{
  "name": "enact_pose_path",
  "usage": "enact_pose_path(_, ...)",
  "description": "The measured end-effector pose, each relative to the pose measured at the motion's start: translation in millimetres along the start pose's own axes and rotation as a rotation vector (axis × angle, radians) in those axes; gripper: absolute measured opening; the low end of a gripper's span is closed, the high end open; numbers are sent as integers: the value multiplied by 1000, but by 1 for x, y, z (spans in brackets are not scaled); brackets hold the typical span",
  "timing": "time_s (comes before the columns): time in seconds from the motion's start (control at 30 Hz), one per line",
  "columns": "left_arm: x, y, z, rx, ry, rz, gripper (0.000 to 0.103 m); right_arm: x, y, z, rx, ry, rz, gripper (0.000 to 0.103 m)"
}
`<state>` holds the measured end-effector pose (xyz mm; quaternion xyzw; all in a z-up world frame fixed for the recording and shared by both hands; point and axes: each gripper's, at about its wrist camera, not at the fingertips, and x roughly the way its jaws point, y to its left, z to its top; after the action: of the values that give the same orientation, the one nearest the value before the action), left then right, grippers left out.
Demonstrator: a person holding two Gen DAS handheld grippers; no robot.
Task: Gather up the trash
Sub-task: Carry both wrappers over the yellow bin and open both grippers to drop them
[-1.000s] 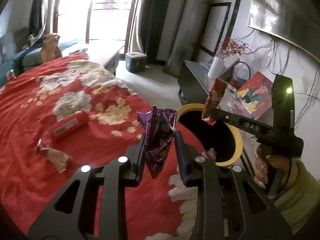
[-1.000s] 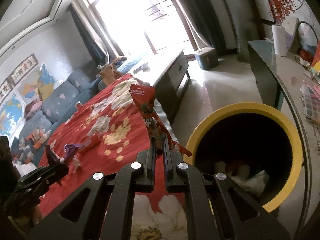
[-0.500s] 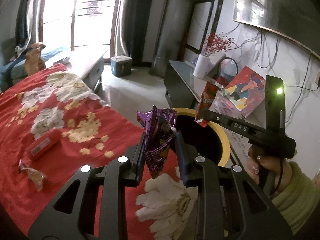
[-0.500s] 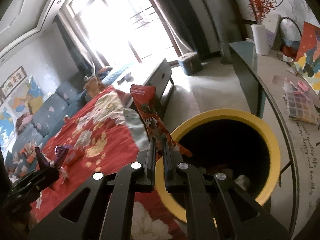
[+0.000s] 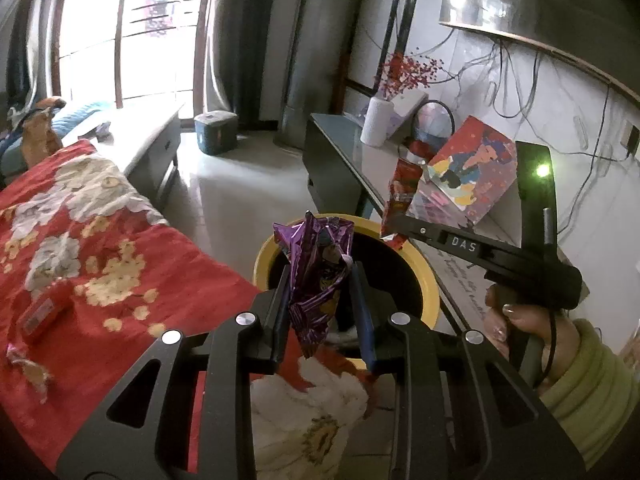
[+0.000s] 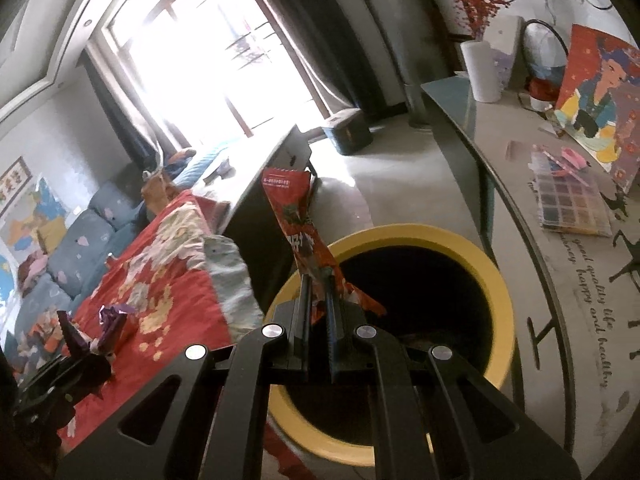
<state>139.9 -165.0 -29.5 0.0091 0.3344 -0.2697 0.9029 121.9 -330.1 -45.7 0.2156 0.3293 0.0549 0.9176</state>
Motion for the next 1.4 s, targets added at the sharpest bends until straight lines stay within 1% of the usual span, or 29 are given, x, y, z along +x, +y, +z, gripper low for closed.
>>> enact_pose_path(0.17, 14, -9, 1, 15, 10, -16, 21, 2, -13, 1, 21, 9, -16, 7)
enact_pose_path(0.37, 34, -16, 0, 30, 39, -35, 22, 7, -25, -1, 43, 31, -27, 7)
enact_pose_path(0.83, 70, -23, -8, 29, 98, -66, 22, 15, -46, -4, 97, 51, -51, 7)
enact_pose_path(0.9, 77, -25, -6, 36, 107, -65, 24, 14, -48, -3, 104, 48, -53, 8)
enact_pose_path(0.93, 81, -25, -6, 39, 111, -62, 26, 13, -49, -2, 107, 47, -56, 10)
enact_pose_path(0.97, 83, -26, -6, 42, 115, -61, 34, 12, -50, -2, 113, 45, -60, 16)
enact_pose_path(1.0, 87, -25, -6, 44, 121, -56, 39, 11, -52, -2, 120, 42, -62, 18)
enact_pose_path(1.03, 89, -24, -7, 40, 124, -52, 47, 11, -53, -2, 124, 39, -67, 21)
enact_pose_path(1.1, 92, -20, -7, 28, 129, -46, 52, 9, -56, 0, 129, 32, -72, 24)
enact_pose_path(1.13, 93, -19, -7, 25, 129, -43, 59, 8, -56, 0, 133, 30, -72, 26)
enact_pose_path(1.17, 92, -18, -7, 19, 127, -39, 69, 8, -57, 1, 135, 28, -71, 28)
enact_pose_path(1.23, 89, -14, -7, 6, 121, -32, 76, 7, -57, 1, 131, 24, -74, 31)
enact_pose_path(1.3, 84, -9, -6, -10, 111, -17, 84, 8, -55, 1, 128, 22, -75, 37)
enact_pose_path(1.33, 83, -7, -6, -17, 108, -13, 90, 8, -55, 1, 127, 23, -75, 44)
enact_pose_path(1.37, 81, -4, -6, -28, 104, -12, 91, 7, -54, 2, 121, 19, -79, 49)
enact_pose_path(1.4, 77, -1, -6, -42, 98, -12, 92, 6, -53, 2, 116, 13, -86, 50)
